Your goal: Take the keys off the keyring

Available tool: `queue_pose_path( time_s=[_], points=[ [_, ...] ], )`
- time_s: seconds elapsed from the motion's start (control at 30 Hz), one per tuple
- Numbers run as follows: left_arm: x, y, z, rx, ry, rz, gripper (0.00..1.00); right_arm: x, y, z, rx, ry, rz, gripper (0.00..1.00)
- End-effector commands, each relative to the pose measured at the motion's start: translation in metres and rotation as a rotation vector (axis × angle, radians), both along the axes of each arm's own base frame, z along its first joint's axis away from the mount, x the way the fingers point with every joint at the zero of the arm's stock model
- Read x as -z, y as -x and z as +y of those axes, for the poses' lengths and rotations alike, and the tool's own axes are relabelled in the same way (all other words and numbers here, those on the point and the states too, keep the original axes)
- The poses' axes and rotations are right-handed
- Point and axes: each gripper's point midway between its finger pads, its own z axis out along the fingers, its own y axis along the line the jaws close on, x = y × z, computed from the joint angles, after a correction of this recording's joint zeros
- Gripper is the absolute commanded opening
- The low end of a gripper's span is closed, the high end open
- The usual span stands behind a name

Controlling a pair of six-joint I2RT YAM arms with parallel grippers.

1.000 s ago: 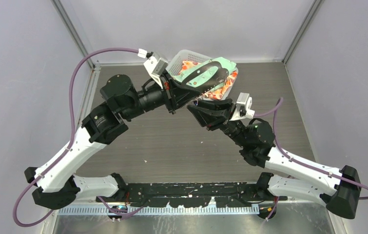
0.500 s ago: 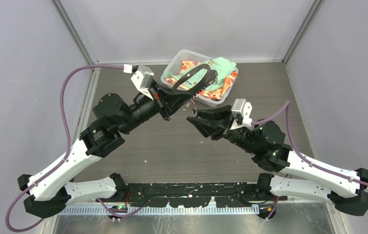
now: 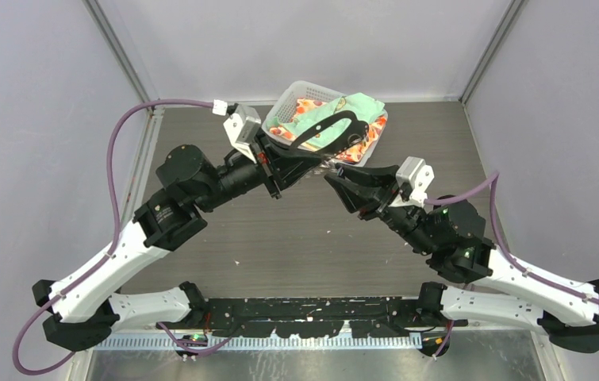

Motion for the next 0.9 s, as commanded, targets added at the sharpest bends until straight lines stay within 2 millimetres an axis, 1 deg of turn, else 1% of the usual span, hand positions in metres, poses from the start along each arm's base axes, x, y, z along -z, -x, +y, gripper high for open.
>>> queue_pose_path(
  time_s=[0.0, 0.03, 0.13, 0.23, 0.3, 0.47, 0.5, 0.57, 0.63, 0.77, 0.87],
  points=[
    [-0.035, 0.01, 0.017, 0.006, 0.034, -0.084, 0.0, -0.054, 0.008, -0.035, 0.053, -0.113, -0.087, 0.01],
    [-0.032, 0.009, 0.017, 0.002, 0.019, -0.085, 0.0, -0.057, 0.012, -0.034, 0.033, -0.105, -0.099, 0.01],
    [-0.024, 0.0, 0.019, -0.043, -0.013, -0.067, 0.0, -0.063, 0.034, -0.021, -0.103, -0.08, -0.151, 0.01],
    [-0.019, -0.004, 0.018, -0.061, -0.022, -0.063, 0.0, -0.062, 0.046, -0.011, -0.185, -0.051, -0.158, 0.01],
    [-0.017, -0.008, 0.019, -0.081, -0.028, -0.066, 0.0, -0.063, 0.048, -0.013, -0.193, -0.055, -0.156, 0.01],
    [-0.014, -0.018, 0.025, -0.148, -0.033, -0.07, 0.0, -0.078, 0.055, -0.028, -0.195, -0.103, -0.172, 0.01],
    [-0.01, -0.021, 0.026, -0.164, -0.035, -0.069, 0.0, -0.08, 0.056, -0.031, -0.194, -0.106, -0.174, 0.01],
    [-0.011, -0.023, 0.03, -0.188, -0.018, -0.075, 0.0, -0.082, 0.065, -0.03, -0.236, -0.103, -0.19, 0.01],
    [-0.013, -0.028, 0.037, -0.232, 0.009, -0.081, 0.0, -0.079, 0.07, -0.026, -0.276, -0.088, -0.184, 0.01],
    [-0.028, -0.03, 0.053, -0.291, 0.108, -0.102, 0.0, -0.063, 0.077, -0.013, -0.344, -0.034, -0.149, 0.01],
    [-0.045, -0.02, 0.058, -0.263, 0.179, -0.114, 0.0, -0.045, 0.075, -0.003, -0.364, 0.02, -0.104, 0.01]
  ],
)
